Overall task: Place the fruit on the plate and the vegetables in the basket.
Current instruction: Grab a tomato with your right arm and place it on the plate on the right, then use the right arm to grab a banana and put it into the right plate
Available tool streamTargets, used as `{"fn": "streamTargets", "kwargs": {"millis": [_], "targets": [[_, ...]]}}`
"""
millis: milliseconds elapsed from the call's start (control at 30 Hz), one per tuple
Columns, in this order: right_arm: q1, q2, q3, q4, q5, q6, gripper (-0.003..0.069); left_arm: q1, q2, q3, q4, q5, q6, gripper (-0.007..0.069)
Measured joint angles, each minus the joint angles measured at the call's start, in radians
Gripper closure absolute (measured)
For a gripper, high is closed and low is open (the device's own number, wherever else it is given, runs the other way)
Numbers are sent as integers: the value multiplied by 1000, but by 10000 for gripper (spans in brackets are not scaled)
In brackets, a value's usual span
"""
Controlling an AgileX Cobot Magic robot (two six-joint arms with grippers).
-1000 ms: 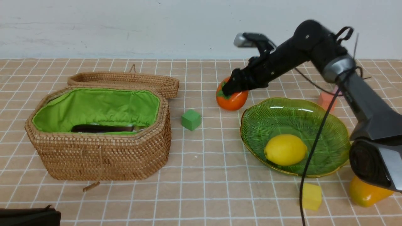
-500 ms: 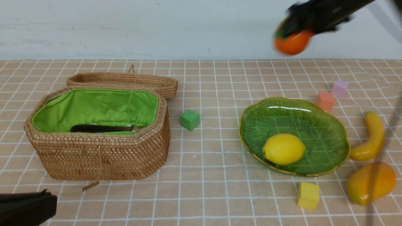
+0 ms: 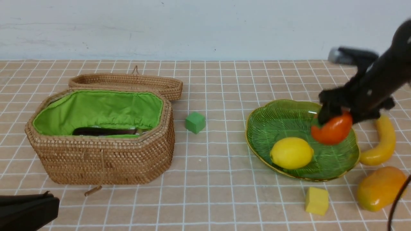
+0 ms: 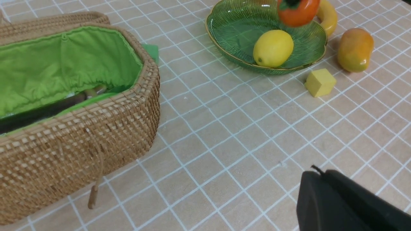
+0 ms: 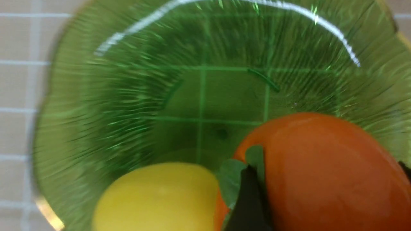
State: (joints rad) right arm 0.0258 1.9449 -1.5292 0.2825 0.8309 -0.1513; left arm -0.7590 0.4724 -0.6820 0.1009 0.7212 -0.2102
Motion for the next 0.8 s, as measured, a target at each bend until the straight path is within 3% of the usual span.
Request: {"fn": "streamTargets", "kwargs": {"millis": [100,233,333,500,600,800], "targets": [[0,32,8,1,-39,0,130,0,0,0,-1,2,13,636],[0,24,5,1,-48,7,5,0,0,0,-2,12,22,636],[-10,-10,-8,-24,-4,39,-17,0,0,0,-3,13,26,636],[-66,-92,-13,-109,46,136,25,0,0,0,-3,13,26,636],[-171,-115,-10,-185,87,265,85,0,0,0,-4,14,27,636],[-293,23,16,-144,-21,316,120,0,0,0,-4,14,27,636]]}}
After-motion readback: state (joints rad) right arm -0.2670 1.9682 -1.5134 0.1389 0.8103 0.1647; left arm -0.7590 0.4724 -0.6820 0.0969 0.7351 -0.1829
